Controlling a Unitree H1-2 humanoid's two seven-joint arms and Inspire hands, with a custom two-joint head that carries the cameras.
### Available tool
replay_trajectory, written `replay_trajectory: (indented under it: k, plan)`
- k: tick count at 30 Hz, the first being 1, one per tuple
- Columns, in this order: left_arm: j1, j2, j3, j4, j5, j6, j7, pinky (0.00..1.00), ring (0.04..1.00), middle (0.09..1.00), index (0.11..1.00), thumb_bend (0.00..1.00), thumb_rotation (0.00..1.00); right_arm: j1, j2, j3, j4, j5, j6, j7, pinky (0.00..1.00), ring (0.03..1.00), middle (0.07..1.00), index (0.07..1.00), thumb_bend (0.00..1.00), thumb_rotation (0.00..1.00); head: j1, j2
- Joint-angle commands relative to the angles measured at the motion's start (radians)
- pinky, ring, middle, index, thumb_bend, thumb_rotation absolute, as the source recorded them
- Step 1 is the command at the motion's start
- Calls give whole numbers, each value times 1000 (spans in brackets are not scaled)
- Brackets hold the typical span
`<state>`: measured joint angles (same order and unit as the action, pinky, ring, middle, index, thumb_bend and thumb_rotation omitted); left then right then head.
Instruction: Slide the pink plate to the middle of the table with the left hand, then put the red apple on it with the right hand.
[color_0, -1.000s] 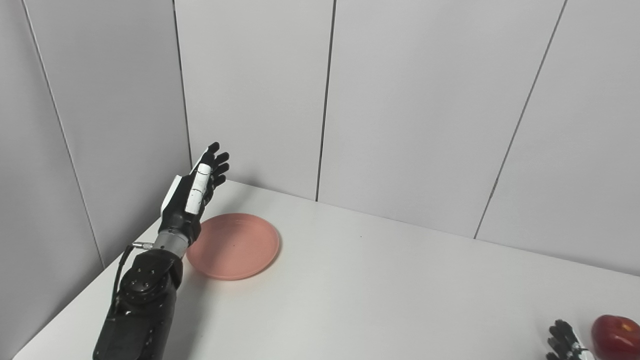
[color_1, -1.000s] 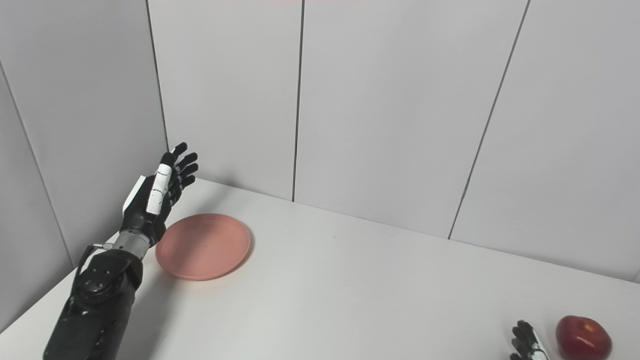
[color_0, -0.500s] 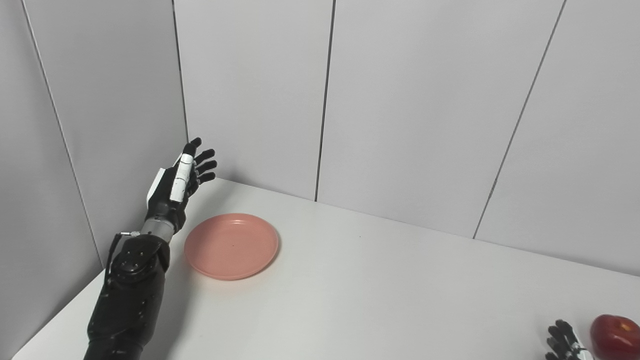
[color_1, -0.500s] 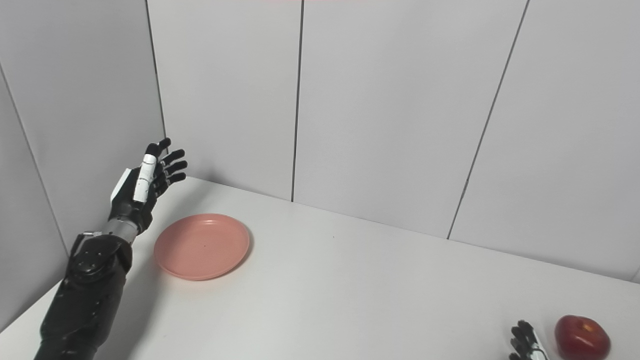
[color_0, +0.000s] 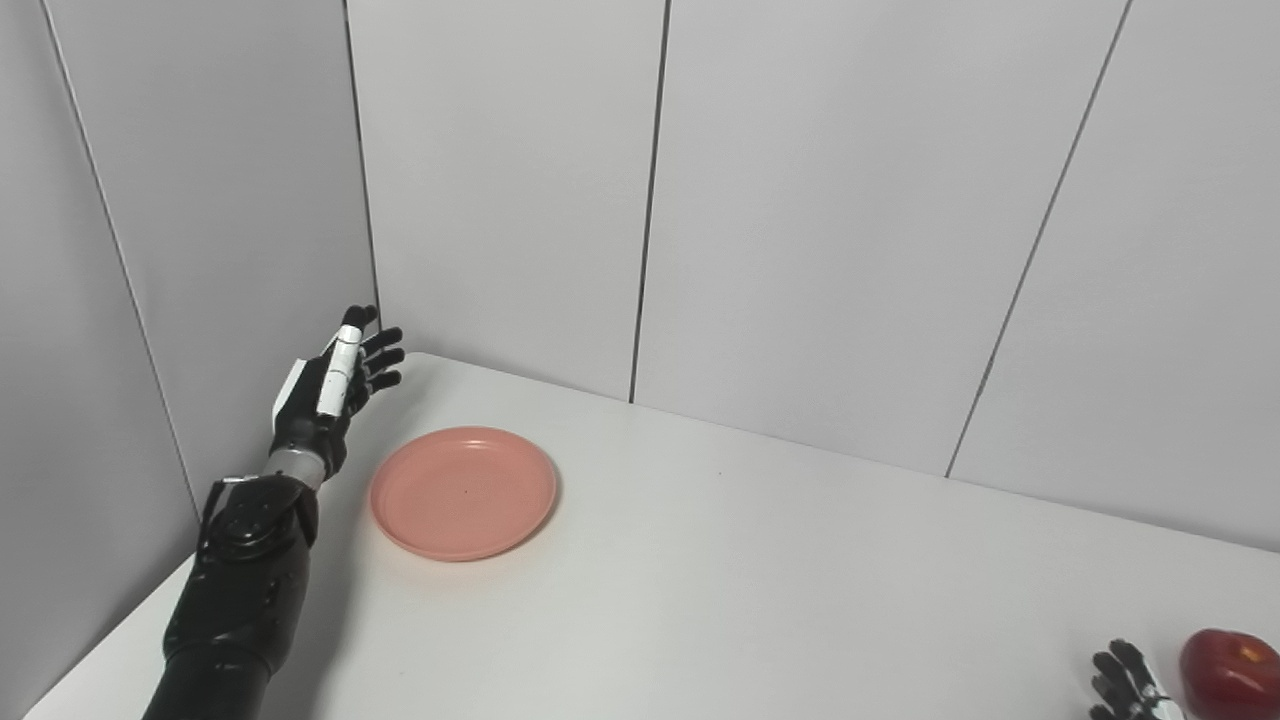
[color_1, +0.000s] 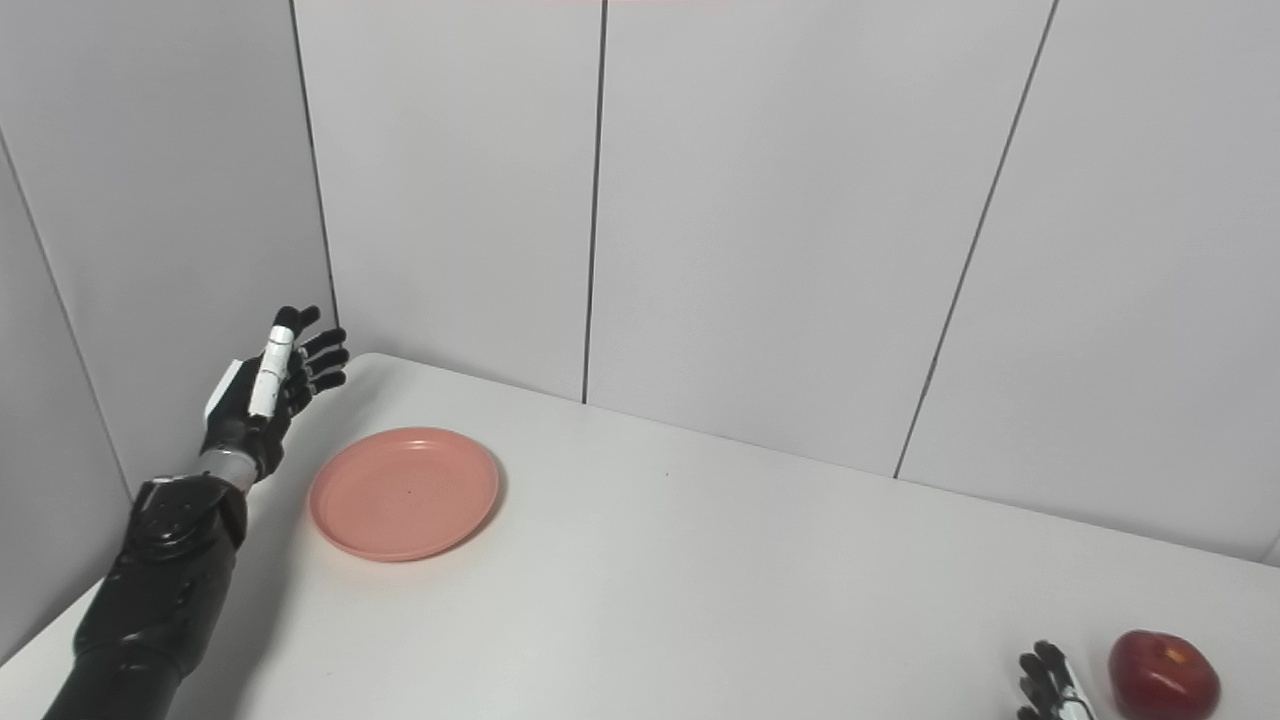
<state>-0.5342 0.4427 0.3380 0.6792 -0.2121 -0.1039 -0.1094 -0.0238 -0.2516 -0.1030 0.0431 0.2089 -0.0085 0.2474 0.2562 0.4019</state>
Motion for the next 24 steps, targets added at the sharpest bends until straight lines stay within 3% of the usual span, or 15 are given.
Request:
replay_trajectory:
  k: [1, 10, 19, 24]
  plan:
    - [-79, 46, 4, 18, -12, -59, -6, 797, 827, 836, 904, 827, 961, 28, 10, 14, 14, -1, 9, 4, 1000, 999, 966, 975, 764, 1000, -1, 1]
    - [-112, 56, 16, 194, -47, -132, -45, 779, 814, 819, 909, 811, 957, 35, 9, 18, -8, 3, 21, -1, 1000, 999, 966, 975, 758, 1000, -5, 8]
    - [-121, 55, 9, 335, -80, -174, -89, 882, 875, 874, 937, 778, 963, 41, 5, 18, -27, 7, 32, -3, 1000, 996, 963, 968, 780, 1000, -6, 21]
    - [-122, 45, 11, 393, -86, -195, -74, 894, 885, 872, 921, 800, 944, 43, 4, 20, -38, 2, 40, -9, 1000, 995, 962, 967, 775, 1000, -4, 23]
